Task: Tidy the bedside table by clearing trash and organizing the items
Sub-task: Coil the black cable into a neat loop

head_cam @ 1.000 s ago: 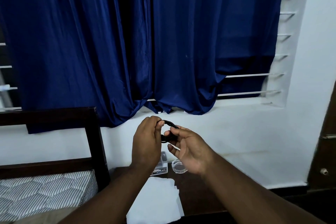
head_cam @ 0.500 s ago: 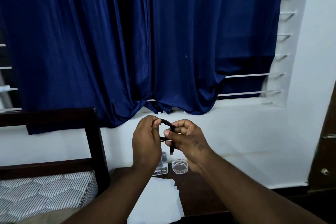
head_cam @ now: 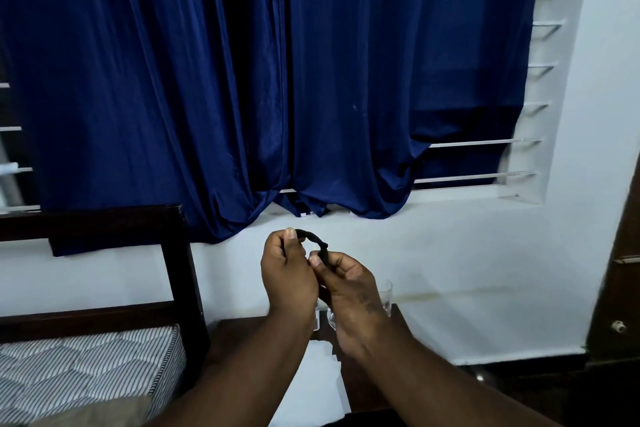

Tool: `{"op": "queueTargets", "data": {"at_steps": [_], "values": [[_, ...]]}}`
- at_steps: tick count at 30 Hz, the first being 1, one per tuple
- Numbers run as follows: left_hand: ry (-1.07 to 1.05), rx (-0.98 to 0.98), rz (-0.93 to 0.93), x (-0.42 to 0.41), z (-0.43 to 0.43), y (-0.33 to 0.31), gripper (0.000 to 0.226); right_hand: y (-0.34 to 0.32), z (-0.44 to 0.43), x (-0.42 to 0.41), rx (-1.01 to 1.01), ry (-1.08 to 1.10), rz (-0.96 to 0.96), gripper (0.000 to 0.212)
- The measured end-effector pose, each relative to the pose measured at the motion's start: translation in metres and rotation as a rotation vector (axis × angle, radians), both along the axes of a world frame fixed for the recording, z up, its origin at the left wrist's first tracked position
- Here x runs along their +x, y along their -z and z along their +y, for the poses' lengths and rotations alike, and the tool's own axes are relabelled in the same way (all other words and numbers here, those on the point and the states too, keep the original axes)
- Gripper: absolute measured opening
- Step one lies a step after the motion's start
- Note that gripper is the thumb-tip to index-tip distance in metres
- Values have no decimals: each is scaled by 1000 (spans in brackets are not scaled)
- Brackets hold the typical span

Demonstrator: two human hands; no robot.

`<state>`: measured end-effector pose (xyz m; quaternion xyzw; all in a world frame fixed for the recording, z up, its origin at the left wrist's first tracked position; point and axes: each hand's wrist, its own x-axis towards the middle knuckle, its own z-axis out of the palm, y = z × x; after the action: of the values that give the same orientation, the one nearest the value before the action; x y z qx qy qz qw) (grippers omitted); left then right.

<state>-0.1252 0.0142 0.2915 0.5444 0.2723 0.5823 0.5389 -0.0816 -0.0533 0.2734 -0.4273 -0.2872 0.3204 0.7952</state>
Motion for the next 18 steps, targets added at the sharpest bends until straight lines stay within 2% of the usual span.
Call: {"op": "queueTargets", "data": {"at_steps": [5,9,15,18], "values": [[114,-209,-66,-2,2,3,37,5,-2,1,-90,-41,41,27],[239,-344,-79,-12,5,6,36,17,4,6,-78,-31,72,24],[147,-87,206,-34,29,28,25,40,19,13,-122,25,75,18],[131,-74,272,-46,49,41,18,48,28,12,-137,-3,70,21]]}}
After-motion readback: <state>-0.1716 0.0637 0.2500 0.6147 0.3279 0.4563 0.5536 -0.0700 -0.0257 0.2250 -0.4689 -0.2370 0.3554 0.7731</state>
